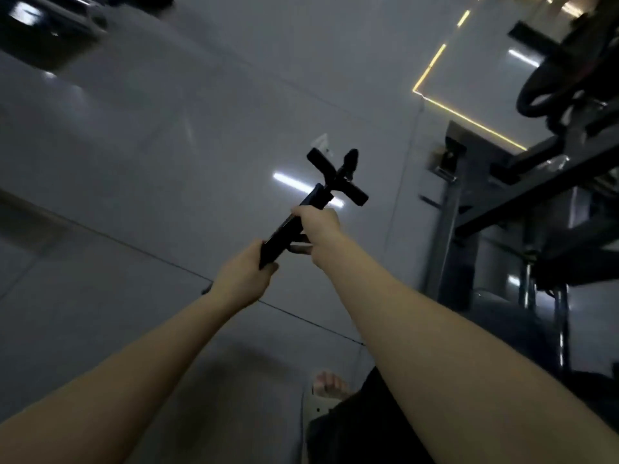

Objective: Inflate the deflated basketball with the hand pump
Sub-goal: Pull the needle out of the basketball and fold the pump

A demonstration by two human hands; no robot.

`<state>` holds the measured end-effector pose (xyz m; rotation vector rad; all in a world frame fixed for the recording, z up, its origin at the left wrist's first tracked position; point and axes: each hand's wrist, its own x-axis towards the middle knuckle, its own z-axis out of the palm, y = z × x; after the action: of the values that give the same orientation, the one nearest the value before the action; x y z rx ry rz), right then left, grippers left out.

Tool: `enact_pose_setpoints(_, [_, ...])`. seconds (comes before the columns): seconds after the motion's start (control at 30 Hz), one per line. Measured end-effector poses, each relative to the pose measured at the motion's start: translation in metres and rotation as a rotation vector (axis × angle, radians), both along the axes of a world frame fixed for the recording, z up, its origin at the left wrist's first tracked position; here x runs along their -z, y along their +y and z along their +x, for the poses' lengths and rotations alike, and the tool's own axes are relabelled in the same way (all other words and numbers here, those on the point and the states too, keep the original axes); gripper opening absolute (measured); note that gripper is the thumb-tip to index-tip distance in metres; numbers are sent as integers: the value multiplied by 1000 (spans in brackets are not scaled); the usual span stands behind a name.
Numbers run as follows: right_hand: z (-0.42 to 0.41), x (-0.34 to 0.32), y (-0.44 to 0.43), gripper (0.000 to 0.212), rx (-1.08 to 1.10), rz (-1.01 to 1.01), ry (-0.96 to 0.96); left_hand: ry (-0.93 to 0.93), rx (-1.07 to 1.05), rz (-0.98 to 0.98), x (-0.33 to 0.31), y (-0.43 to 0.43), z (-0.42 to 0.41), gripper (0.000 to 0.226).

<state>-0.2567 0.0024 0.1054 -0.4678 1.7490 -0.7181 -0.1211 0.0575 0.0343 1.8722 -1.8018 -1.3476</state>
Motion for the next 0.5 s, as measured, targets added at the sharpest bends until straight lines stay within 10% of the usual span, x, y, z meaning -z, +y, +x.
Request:
enact_pose_setpoints(0.17, [-59,34,31,24,200,170,-53,13,307,-18,15,-19,-65,17])
enact_pose_setpoints(0.37, [-136,89,56,17,334,287,74,-276,576,43,68,2,-97,71])
enact_pose_setpoints(0.5, [-161,136,45,25,256,341,190,-319,570,195,108,18,-81,56])
